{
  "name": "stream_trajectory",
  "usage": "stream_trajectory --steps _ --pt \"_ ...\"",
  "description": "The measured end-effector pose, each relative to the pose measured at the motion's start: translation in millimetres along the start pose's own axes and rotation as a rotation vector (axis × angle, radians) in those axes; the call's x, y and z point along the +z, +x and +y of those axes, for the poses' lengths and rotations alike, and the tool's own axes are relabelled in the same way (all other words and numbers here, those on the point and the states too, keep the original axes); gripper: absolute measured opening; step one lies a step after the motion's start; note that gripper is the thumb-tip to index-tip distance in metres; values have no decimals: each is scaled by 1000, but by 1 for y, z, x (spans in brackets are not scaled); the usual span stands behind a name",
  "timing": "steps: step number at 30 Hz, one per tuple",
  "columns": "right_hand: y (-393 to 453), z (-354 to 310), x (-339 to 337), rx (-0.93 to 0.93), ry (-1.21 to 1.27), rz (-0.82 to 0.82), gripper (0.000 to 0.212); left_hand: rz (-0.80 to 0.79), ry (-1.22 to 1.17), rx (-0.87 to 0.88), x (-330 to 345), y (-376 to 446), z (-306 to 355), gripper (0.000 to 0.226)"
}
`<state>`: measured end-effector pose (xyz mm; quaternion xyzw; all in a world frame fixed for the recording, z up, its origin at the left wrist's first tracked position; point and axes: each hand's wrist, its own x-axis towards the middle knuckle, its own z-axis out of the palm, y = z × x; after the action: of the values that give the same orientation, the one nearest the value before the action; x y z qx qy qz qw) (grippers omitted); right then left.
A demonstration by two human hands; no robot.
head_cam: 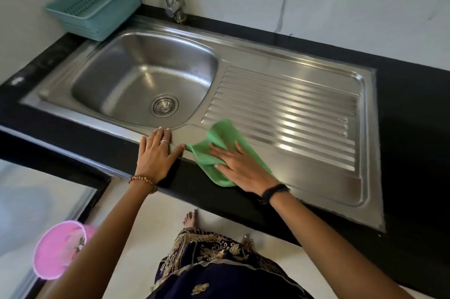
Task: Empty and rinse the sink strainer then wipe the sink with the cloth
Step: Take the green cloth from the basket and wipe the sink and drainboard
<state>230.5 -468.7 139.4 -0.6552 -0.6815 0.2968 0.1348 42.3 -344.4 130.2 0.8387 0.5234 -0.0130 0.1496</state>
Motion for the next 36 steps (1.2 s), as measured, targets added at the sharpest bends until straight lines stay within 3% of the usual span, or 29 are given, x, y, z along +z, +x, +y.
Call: stream_trajectory --steps 8,14,20,27,36 --pt "-79 42 -6 104 -4 58 45 -5 -26 7 -2 0 -1 66" --pt "-12 15 5 44 -46 18 46 24 -34 15 -2 0 -2 54" --pt "75 -14 16 53 -238 29 49 44 -279 116 -24 17 -41 42" --pt "181 -28 0 198 -424 31 56 -91 -130 167 -40 52 -107 54" --pt "111 -50 25 131 -185 3 52 -196 -109 332 -59 75 -160 49"
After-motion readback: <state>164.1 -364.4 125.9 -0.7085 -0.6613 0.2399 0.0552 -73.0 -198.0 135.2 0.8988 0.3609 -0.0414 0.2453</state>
